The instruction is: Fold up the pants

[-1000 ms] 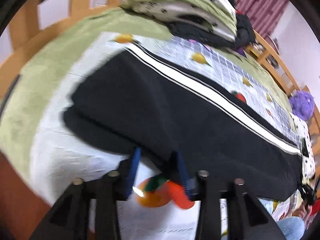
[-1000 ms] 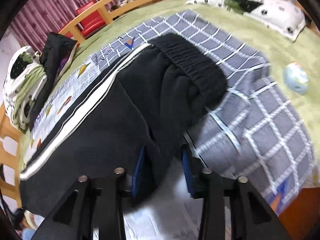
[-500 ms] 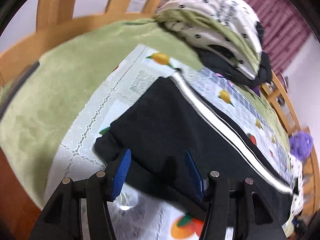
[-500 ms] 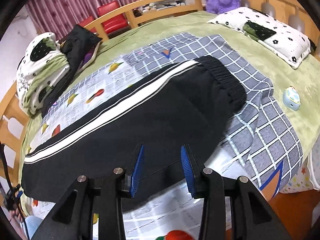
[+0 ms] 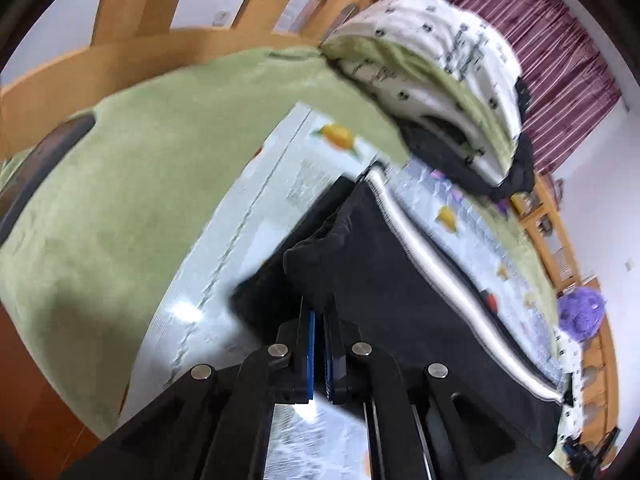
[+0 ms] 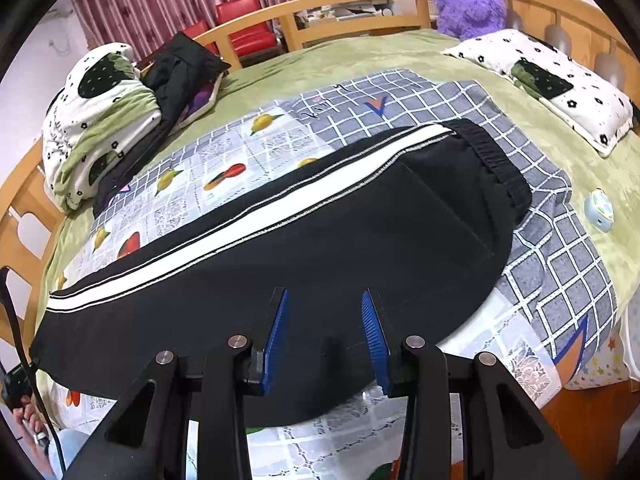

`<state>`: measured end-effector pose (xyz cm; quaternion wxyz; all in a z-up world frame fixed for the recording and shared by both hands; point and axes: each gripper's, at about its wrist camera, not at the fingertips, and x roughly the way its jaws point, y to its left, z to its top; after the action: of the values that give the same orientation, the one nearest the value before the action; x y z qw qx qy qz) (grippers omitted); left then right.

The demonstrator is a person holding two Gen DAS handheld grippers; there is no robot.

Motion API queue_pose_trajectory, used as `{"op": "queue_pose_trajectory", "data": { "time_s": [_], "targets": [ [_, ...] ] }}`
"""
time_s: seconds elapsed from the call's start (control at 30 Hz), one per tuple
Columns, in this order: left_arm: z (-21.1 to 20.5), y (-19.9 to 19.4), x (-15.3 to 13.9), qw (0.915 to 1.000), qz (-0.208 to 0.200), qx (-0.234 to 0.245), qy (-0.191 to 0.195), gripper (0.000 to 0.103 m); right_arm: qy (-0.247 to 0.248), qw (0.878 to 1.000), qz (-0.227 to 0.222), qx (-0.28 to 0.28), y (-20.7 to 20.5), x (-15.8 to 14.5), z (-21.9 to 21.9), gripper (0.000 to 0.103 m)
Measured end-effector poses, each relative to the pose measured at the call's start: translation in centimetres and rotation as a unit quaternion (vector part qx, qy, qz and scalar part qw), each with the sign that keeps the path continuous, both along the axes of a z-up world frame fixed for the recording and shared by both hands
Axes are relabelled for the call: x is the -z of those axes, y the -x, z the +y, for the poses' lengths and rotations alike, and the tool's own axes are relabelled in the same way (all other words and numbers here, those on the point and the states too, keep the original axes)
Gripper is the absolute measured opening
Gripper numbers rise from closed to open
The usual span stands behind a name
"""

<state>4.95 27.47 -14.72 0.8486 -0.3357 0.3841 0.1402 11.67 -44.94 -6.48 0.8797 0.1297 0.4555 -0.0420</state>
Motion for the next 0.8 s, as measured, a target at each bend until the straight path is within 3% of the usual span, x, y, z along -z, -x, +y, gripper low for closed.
{"op": "queue_pose_trajectory", "data": {
  "time_s": [0.07,0.2,0.3,0.53,0.67,0.73,0.8],
  "targets": [
    [-0.2,-0.4,1.8,0.9995,0.032,0.003,0.005,0.005,-0.005,1.000,0.006,-0.005,-0.2,0.7,0.3,0.038],
    [0.1,0.9,1.7,0.9996,0.021,-0.004,0.020,0.011,-0.006,0.999,0.037,-0.014,-0.5,2.7,0.5,0.038],
    [-0.1,1.3,0.8,0.9990,0.037,-0.018,-0.016,0.032,0.000,0.999,0.046,-0.012,-0.4,4.0,-0.1,0.039],
    [-1.6,1.7,-1.1,0.9983,0.038,-0.013,-0.042,0.034,-0.013,0.995,0.102,-0.010,-1.6,10.0,-2.0,0.039],
    [-3.2,2.0,-2.9,0.9974,0.036,0.005,-0.062,0.038,0.000,0.995,0.094,-0.032,-1.4,8.5,-1.6,0.039],
    [-4.1,2.0,-3.6,0.9976,0.028,0.017,-0.061,0.051,-0.009,0.997,0.072,-0.033,-1.1,7.2,-2.0,0.039],
    [-5.1,1.5,-4.5,0.9971,0.017,0.030,-0.068,0.053,-0.005,0.999,0.041,-0.029,-0.9,5.8,-2.9,0.040]
  ]
}}
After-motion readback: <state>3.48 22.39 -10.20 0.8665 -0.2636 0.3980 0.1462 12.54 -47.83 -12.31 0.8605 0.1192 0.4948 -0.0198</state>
